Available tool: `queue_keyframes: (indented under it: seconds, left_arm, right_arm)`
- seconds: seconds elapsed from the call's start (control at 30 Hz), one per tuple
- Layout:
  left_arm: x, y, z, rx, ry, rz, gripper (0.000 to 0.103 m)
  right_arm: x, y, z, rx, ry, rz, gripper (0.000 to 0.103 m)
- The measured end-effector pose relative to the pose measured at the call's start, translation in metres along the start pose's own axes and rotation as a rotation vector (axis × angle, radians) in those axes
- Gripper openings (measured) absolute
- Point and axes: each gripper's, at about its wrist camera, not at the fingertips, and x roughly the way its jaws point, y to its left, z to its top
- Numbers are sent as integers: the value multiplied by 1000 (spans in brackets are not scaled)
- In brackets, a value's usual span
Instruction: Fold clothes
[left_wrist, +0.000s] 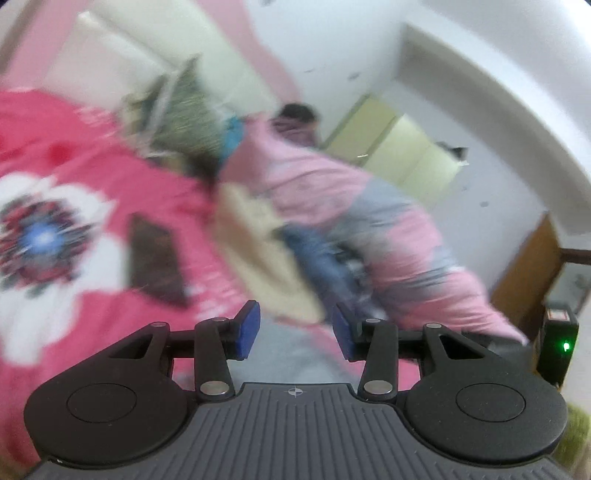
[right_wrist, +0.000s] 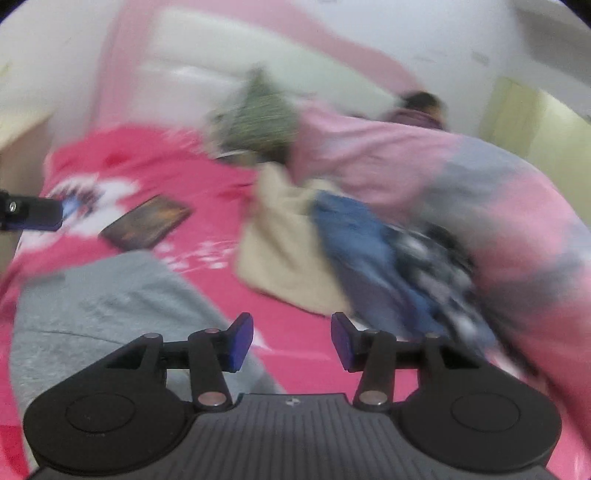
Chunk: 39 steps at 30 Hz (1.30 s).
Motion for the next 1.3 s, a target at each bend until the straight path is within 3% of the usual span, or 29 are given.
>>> queue_keyframes:
  seconds: [0.1, 0.23, 0.47, 0.67, 0.87, 0.9, 0.93, 0.97, 1.03, 1.3]
  left_arm:
    - [33, -29, -3, 48, 83, -40, 43]
    - [87, -47, -16, 81, 227, -10, 42]
    - [120, -22, -35, 85, 223, 144, 39]
    - [122, -23, -43, 147, 193, 162, 38]
    - [123, -21, -44, 147, 179, 155, 38]
    - [123, -21, -44, 146, 178, 154, 38]
    - [123, -21, -44, 146, 176, 153, 38]
    - [124, -21, -45, 148, 175, 153, 38]
    - [123, -21, -44, 145, 172, 151, 38]
    - [121, -19, -39, 99, 128, 151, 38]
  right_arm:
    - [-43, -42, -25, 130, -4, -68, 49]
    - [-78, -77, -65, 197, 46, -72, 42]
    - [-57, -86, -102, 59, 165, 51, 37]
    - [-8, -85, -119, -46, 270, 141, 37]
    - [-1, -88, -126, -8, 336, 186, 36]
    - [-2, -88, -126, -5, 346, 187, 34]
    - [-4, -83, -125, -26, 356, 186, 22]
    - [-7, -77, -125, -46, 365, 179, 11]
    - [-11, -62, -125, -133, 365, 126, 4]
    - [-36, -75, -97, -104, 251, -77, 3]
